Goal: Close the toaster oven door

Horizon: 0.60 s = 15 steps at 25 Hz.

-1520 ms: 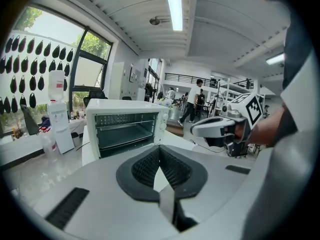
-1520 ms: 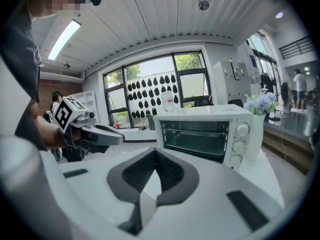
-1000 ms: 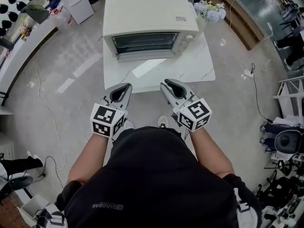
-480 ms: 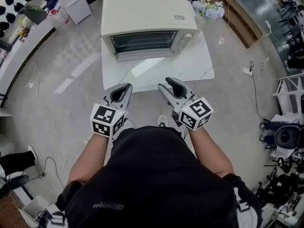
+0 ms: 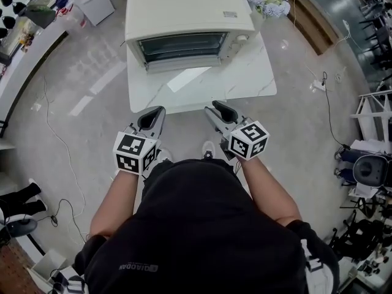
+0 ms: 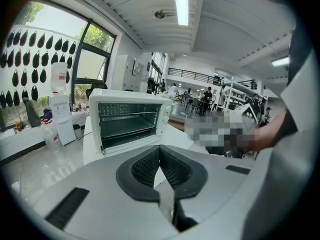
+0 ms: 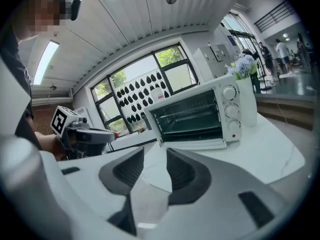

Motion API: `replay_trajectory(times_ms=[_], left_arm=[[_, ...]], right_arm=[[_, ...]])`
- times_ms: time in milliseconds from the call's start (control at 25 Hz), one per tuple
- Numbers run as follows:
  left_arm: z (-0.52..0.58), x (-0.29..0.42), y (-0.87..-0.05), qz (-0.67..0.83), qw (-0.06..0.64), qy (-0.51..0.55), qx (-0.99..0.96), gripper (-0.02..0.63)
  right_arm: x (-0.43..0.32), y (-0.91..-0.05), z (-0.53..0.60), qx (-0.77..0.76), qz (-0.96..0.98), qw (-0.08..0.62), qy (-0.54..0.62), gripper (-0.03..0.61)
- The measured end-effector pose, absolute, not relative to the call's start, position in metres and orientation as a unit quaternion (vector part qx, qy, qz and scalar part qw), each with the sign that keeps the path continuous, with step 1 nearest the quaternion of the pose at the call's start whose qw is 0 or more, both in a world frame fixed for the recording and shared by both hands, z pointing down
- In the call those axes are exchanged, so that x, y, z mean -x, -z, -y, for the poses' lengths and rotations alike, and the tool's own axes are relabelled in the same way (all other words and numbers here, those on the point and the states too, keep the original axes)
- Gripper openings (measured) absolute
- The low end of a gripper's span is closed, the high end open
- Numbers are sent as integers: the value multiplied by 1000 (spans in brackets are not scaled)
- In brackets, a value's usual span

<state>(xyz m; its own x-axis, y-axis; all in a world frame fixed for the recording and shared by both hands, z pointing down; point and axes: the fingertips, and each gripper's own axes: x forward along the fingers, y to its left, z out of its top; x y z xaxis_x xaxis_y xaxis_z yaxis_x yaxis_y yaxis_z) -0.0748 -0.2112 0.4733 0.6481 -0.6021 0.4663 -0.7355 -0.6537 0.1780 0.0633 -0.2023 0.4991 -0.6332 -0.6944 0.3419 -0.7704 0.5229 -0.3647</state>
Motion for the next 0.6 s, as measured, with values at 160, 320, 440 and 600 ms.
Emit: replay_trajectory(times_ms=[160,320,440,600], left_arm=[[209,83,-487,388,193,-205,-878,3],[205,86,-496,394,211,-209,-870,3],[200,88,-501,397,222,-213,-865,3],[194,93,-510,404,228,-224,-857,3]], right_arm=[[-74,-555,194,-427,849,115,-289,140],[-85,-606,187,-429,827,149,-332,140],[-97,-644,186,-440,800,154,-378,140],[-112,-690,187,-461,754,132,-448,140]])
